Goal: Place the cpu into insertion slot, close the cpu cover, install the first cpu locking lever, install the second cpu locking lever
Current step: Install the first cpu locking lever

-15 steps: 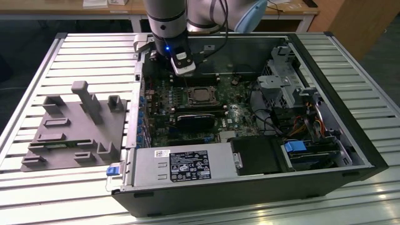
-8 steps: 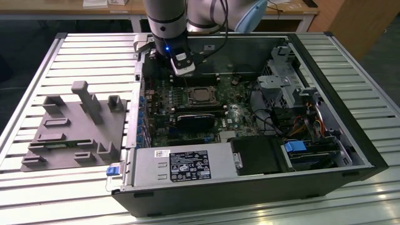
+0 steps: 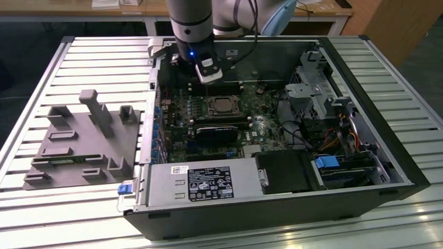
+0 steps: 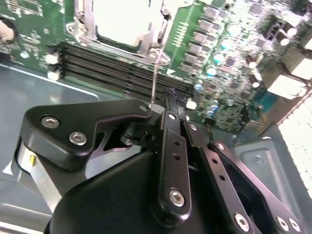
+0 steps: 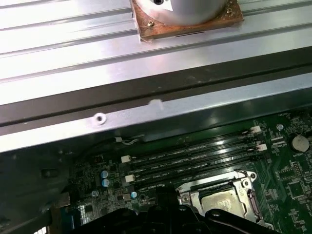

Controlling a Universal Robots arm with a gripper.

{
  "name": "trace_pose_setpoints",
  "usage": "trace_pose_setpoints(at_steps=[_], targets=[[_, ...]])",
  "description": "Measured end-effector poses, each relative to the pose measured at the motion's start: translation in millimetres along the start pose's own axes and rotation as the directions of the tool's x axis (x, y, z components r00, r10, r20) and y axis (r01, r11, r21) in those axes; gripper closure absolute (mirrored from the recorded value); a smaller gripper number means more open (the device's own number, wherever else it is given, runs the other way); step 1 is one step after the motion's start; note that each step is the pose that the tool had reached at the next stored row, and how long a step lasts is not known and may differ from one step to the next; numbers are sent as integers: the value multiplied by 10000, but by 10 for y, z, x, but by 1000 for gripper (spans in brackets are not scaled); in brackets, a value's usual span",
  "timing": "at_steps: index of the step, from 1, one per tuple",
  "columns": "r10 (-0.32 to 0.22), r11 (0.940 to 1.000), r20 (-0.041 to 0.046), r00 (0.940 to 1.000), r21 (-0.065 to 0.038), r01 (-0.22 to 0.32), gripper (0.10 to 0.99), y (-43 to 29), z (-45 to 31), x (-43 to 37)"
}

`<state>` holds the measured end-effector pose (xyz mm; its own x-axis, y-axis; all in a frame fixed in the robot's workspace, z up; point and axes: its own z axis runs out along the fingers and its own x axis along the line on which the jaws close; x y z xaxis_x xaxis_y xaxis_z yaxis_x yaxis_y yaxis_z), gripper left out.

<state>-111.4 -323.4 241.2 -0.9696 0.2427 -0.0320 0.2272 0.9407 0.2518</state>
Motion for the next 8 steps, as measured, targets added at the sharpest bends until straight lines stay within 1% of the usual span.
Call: trace_pose_setpoints(at_steps=[5, 8], targets=[[3, 10000, -11, 10000, 2, -3, 984, 37, 15, -160], [4, 10000, -15, 10000, 3, -4, 984, 56, 22, -237]])
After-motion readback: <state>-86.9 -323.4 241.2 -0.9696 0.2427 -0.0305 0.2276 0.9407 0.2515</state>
